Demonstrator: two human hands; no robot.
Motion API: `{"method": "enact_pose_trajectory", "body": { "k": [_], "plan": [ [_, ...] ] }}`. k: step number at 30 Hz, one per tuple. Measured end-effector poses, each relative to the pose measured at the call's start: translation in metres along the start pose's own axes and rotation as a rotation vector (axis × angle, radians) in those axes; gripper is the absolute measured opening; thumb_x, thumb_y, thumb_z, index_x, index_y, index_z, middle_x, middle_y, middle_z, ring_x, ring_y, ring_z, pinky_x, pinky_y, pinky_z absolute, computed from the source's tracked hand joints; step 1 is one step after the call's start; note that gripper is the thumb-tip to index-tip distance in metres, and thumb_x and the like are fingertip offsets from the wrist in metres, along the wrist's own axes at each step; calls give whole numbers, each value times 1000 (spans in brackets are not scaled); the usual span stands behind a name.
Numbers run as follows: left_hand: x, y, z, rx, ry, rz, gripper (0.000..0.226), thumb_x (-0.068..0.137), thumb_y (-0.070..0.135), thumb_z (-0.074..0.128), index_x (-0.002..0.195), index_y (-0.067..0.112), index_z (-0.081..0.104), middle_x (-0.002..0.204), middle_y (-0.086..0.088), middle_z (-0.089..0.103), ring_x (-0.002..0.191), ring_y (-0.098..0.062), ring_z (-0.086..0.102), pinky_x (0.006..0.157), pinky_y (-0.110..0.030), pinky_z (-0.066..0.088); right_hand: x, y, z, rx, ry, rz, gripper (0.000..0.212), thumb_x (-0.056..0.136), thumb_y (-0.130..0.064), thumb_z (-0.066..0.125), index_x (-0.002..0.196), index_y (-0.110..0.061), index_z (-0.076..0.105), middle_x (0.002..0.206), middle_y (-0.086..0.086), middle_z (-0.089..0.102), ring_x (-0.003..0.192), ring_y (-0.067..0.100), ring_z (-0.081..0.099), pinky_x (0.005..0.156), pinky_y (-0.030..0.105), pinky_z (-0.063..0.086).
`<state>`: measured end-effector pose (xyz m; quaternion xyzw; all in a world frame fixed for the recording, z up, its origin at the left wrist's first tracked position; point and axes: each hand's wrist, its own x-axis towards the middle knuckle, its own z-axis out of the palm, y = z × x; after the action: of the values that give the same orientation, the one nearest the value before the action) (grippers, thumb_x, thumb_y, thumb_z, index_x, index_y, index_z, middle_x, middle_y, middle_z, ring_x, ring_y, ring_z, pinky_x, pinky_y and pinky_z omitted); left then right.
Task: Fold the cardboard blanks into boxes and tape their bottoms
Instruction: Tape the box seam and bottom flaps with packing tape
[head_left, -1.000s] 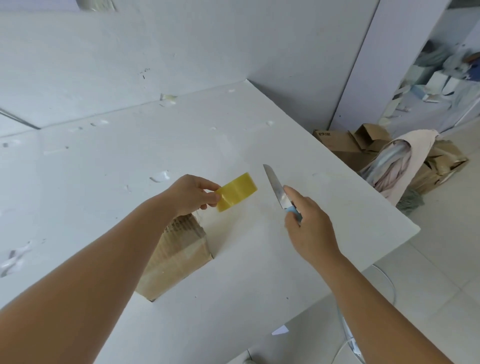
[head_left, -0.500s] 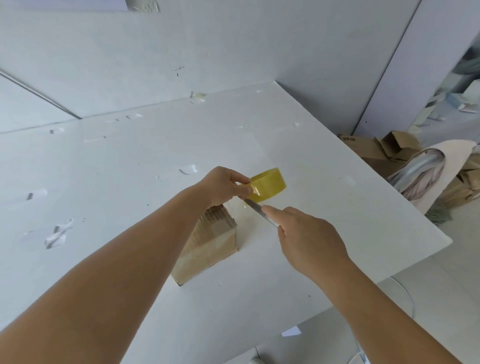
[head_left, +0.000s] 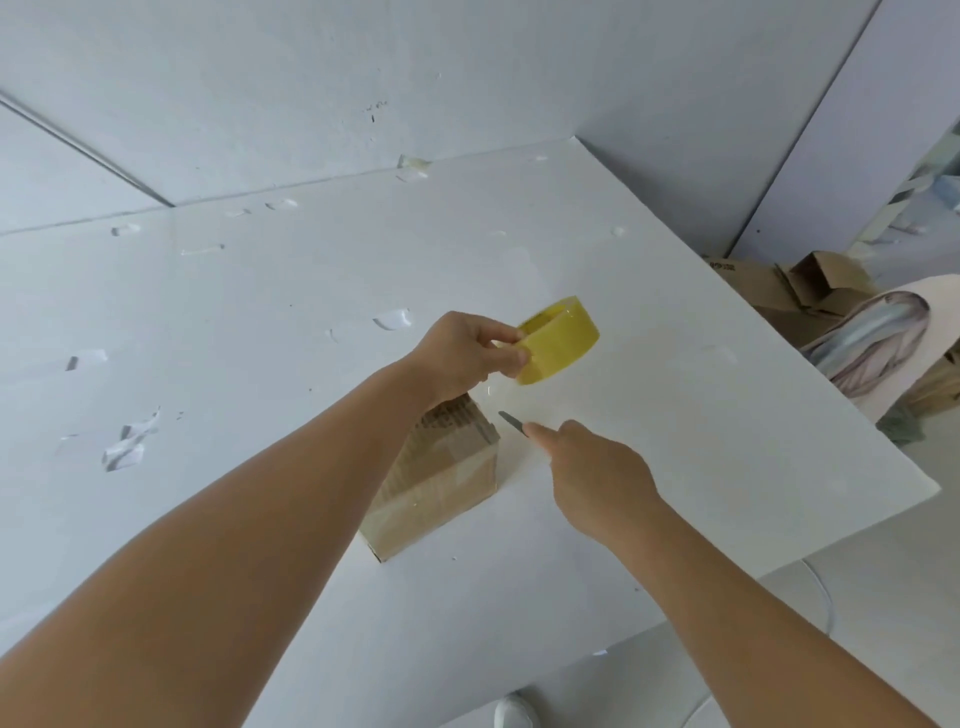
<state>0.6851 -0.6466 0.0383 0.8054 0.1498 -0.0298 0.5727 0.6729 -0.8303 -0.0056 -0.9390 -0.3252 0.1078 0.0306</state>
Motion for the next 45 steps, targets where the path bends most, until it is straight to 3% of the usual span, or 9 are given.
{"method": "enact_pose_trajectory", "body": {
  "k": [3,6,8,10,16,23,32,37,45],
  "plan": [
    [1,1,-2,-11,-32,-10,24,82,16,74,106,15,71,73,0,71,57,2,56,54,-12,41,5,4,19,46,-63,77,69,93,-5,38,149,-36,13,116,5,40,98,23,51,71,31,45],
    [1,2,-2,15,-50,-28,28,80,13,75,107,17,70,71,1,69,50,4,51,55,-12,41,9,8,33,111,6,76,53,98,-17,35,147,-33,24,121,4,47,108,25,46,84,33,45],
    [1,2,-2,39,-48,-39,29,79,14,76,107,18,71,71,1,68,50,1,48,55,-12,41,8,2,27,422,158,140,37,100,-31,34,135,-25,48,119,2,58,110,23,49,90,32,42],
    [2,3,-2,48,-43,-50,28,79,15,76,106,19,72,72,1,68,50,-1,47,52,-10,40,6,-13,10,902,204,243,36,99,-40,39,110,-17,64,105,-2,64,98,15,55,81,27,43],
    [1,4,-1,56,-59,-43,27,78,14,77,104,18,71,72,0,70,50,-2,49,54,-12,43,25,-56,-1,1558,201,467,23,84,-36,65,69,-18,62,63,-5,57,68,16,52,66,30,43],
    [-1,2,2,7,-11,-85,23,78,15,77,99,20,70,73,0,70,51,-3,48,49,-8,41,36,-74,7,1677,314,606,19,88,-25,62,78,-10,64,75,9,66,74,25,61,81,49,56],
    [-3,7,-5,-286,182,-18,22,84,19,72,106,18,71,77,5,70,58,2,54,56,-8,41,35,-78,8,1646,361,628,17,88,-20,61,75,-9,60,70,6,61,68,21,58,70,36,56],
    [-25,7,-24,-354,305,38,24,85,19,71,108,17,71,76,4,69,63,-1,57,61,-11,43,35,-79,8,1637,361,603,17,86,-20,62,73,-10,58,66,4,59,66,22,57,70,41,56],
    [-95,-23,-51,-339,491,17,21,83,11,72,103,16,72,68,2,66,60,-3,58,60,-11,48,36,-72,11,1652,175,643,19,83,-26,62,70,-14,56,70,3,54,68,21,51,62,32,43]
  ]
}}
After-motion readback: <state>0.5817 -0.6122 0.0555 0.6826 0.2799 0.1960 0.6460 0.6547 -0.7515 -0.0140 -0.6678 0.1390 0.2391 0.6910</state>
